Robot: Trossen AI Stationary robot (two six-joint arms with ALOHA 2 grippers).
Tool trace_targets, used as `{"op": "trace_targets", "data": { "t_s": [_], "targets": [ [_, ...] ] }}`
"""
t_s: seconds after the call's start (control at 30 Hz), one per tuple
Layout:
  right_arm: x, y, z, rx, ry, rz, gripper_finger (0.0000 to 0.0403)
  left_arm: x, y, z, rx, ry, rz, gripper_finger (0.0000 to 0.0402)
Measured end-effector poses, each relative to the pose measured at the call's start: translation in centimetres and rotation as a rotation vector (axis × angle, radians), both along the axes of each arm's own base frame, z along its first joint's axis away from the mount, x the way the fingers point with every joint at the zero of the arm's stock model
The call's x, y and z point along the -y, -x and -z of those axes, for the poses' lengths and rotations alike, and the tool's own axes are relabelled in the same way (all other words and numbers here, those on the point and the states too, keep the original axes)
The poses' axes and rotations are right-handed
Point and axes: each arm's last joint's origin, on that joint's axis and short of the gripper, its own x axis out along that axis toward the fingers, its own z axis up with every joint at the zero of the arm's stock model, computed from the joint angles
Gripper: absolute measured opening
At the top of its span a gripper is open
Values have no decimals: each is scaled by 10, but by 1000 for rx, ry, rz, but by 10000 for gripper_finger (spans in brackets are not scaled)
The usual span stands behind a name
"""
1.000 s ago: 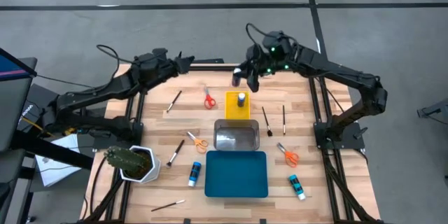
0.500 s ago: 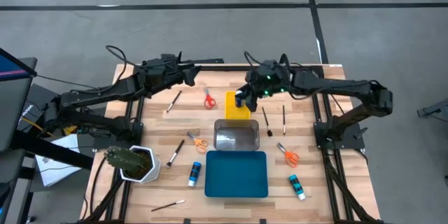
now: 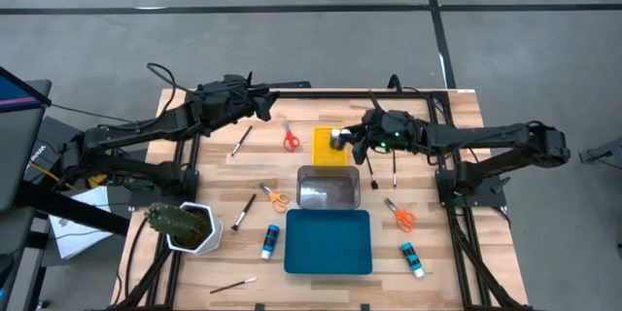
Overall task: Pick & Place Paint Supplies
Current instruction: Put the blue paint bottle into the yellow bin
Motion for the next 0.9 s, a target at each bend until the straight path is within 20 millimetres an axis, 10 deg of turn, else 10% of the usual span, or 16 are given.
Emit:
{"op": "trace_targets", "data": {
  "t_s": [0.9],
  "targets": [
    [-15, -17, 39, -74, 82, 14, 105, -1, 0, 0, -5, -9, -22, 237]
  ]
}}
